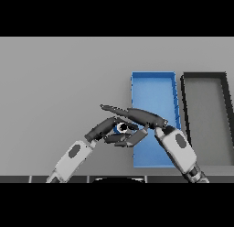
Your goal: Pick up the blue pipe and place it into the blue bin.
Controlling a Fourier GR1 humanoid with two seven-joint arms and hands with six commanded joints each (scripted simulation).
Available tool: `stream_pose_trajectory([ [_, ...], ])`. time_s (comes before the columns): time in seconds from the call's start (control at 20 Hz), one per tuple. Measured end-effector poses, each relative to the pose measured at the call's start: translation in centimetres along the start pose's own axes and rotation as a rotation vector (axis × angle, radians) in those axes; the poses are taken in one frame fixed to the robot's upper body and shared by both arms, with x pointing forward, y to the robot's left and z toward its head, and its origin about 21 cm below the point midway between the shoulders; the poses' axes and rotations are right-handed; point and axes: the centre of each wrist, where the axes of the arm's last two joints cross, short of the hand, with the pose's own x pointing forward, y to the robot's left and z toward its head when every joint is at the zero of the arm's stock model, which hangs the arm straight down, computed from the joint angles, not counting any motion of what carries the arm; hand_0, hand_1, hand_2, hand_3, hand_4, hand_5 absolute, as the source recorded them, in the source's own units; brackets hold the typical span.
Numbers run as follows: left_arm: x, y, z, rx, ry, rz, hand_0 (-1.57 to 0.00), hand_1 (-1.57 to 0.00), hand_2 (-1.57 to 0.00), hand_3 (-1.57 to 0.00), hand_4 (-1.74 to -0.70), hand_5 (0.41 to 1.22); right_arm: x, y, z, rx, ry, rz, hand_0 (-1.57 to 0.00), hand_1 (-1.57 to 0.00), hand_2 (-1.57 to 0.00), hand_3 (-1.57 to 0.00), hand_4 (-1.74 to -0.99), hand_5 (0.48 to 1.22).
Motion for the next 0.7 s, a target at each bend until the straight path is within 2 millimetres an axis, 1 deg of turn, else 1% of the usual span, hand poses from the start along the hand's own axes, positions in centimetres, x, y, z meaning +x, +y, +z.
stream_pose_trajectory([
  [0.05, -0.1, -0.2, 0.2, -0.009, 0.003, 0.014, -1.57, -1.57, -1.57, -1.48, -1.74, 1.221, 0.4, -0.1, -0.3, 0.012, -0.021, 0.001, -0.05, -0.08, -0.1, -0.05, -1.245, 0.506],
  [0.1, 0.0, 0.2, 0.1, -0.008, 0.006, 0.028, -1.39, -1.33, -1.32, -1.29, -1.74, 1.221, 0.6, 0.0, -1.2, 0.026, -0.016, 0.003, -0.18, -0.22, -0.24, -0.16, -1.294, 0.509],
  [0.15, 0.1, 0.5, 0.1, -0.008, 0.0, -0.013, -1.18, -1.08, -1.06, -1.03, -1.68, 1.221, 0.7, -0.1, -1.4, 0.043, -0.017, 0.003, -0.35, -0.38, -0.38, -0.3, -1.335, 0.507],
  [0.2, 0.0, 0.6, 0.4, -0.048, 0.094, -0.076, -0.99, -0.88, -0.85, -0.82, -1.55, 1.221, 0.9, 0.1, -2.1, 0.068, -0.013, 0.004, -0.53, -0.53, -0.53, -0.44, -1.362, 0.508],
  [0.25, 0.2, 0.7, 0.4, -0.081, 0.149, -0.106, -0.82, -0.71, -0.68, -0.66, -1.48, 1.221, 1.2, -0.3, -2.6, 0.079, -0.006, 0.017, -0.72, -0.7, -0.74, -0.63, -1.43, 0.522],
  [0.3, 0.4, 0.9, 0.1, -0.071, 0.19, -0.115, -0.78, -0.71, -0.69, -0.58, -1.53, 1.221, 1.2, -0.4, -3.1, 0.085, -0.005, 0.024, -0.89, -0.87, -0.91, -0.77, -1.486, 0.55],
  [0.35, 0.1, 0.7, 0.1, -0.054, 0.172, -0.097, -0.94, -0.88, -0.86, -0.78, -1.57, 1.221, 1.1, -0.5, -3.4, 0.102, -0.03, 0.001, -1.02, -1.01, -1.04, -0.87, -1.53, 0.606],
  [0.4, 0.0, 0.8, -0.1, -0.032, 0.151, -0.1, -1.06, -1.02, -0.97, -0.94, -1.61, 1.221, 1.0, -0.3, -3.5, 0.122, -0.066, -0.037, -1.13, -1.12, -1.14, -0.96, -1.562, 0.666],
  [0.45, 0.0, 0.6, 0.1, -0.026, 0.142, -0.07, -1.16, -1.13, -1.05, -1.07, -1.63, 1.221, 1.0, -0.2, -3.8, 0.134, -0.077, -0.063, -1.22, -1.21, -1.23, -1.08, -1.526, 0.728],
  [0.5, 0.0, 0.4, 0.1, -0.03, 0.146, -0.05, -1.25, -1.22, -1.12, -1.17, -1.66, 1.221, 0.7, -0.1, -3.5, 0.136, -0.089, -0.086, -1.29, -1.29, -1.3, -1.18, -1.495, 0.826],
  [0.55, 0.0, 0.3, 0.1, -0.021, 0.156, -0.014, -1.31, -1.29, -1.19, -1.25, -1.67, 1.221, 0.3, -0.1, -3.6, 0.131, -0.114, -0.114, -1.35, -1.34, -1.35, -1.26, -1.469, 0.905],
  [0.65, -0.4, -0.1, 0.2, -0.011, 0.116, 0.028, -1.4, -1.39, -1.31, -1.36, -1.7, 1.221, 0.1, 0.2, -3.5, 0.132, -0.15, -0.108, -1.43, -1.42, -1.43, -1.37, -1.441, 1.019],
  [0.7, -0.4, 0.0, 0.3, -0.004, 0.102, 0.033, -1.44, -1.43, -1.35, -1.41, -1.71, 1.221, 0.2, 0.2, -3.4, 0.125, -0.169, -0.058, -1.46, -1.45, -1.46, -1.41, -1.447, 1.059],
])
